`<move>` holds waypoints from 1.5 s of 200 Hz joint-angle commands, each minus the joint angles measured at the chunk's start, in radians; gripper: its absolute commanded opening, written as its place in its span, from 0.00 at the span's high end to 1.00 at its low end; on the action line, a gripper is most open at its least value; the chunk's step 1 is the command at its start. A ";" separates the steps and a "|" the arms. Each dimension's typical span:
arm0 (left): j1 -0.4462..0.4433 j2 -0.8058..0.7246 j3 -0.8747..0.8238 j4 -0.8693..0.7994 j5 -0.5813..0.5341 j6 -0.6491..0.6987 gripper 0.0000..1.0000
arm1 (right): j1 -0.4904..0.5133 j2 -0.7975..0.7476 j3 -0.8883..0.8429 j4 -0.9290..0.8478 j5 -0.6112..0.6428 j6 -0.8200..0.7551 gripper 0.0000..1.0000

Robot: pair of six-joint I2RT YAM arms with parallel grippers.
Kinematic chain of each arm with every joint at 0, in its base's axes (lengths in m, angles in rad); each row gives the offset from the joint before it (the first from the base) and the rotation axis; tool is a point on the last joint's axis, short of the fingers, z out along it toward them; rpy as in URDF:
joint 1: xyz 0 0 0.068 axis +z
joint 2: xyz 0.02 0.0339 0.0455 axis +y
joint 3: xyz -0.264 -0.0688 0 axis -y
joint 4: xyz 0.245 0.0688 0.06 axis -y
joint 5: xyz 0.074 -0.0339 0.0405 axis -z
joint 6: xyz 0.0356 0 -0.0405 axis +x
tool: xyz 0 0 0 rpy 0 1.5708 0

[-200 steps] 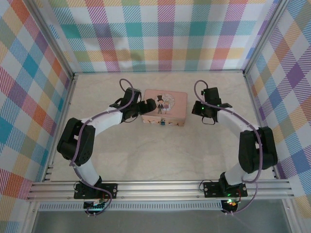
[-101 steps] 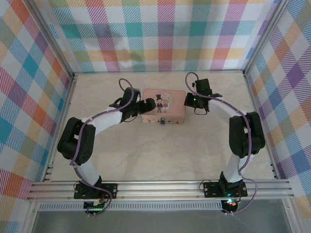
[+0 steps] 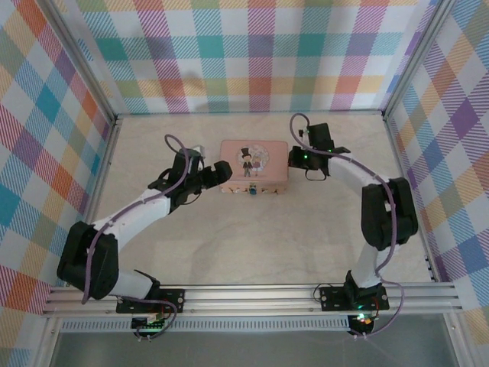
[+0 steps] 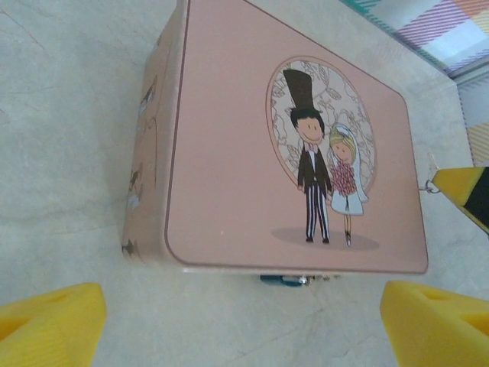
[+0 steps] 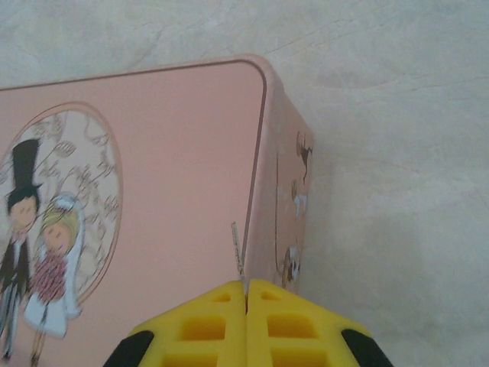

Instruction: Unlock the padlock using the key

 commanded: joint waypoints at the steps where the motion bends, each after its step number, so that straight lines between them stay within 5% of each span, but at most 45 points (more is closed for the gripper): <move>1: -0.054 -0.031 -0.048 -0.038 0.028 0.007 0.08 | -0.008 -0.114 -0.048 -0.017 -0.019 -0.029 1.00; 51: -0.166 0.027 -0.098 0.078 0.061 -0.006 0.06 | -0.006 -0.291 -0.180 -0.013 -0.145 -0.010 1.00; 104: -0.207 0.160 -0.117 0.266 0.087 -0.040 0.06 | -0.008 -0.488 -0.360 0.126 -0.542 -0.001 1.00; 143: -0.225 0.178 -0.088 0.285 0.077 -0.065 0.08 | -0.007 -0.595 -0.431 0.160 -0.612 0.017 1.00; 161: -0.226 0.140 -0.077 0.281 0.074 -0.105 0.10 | 0.013 -0.641 -0.432 0.114 -0.517 -0.020 1.00; 229: -0.226 0.000 0.130 0.064 0.084 -0.281 0.20 | 0.289 -0.731 -0.375 0.030 0.167 -0.248 1.00; 300: -0.273 0.038 0.325 0.020 0.208 -0.395 0.23 | 0.469 -0.705 -0.324 0.117 0.432 -0.399 1.00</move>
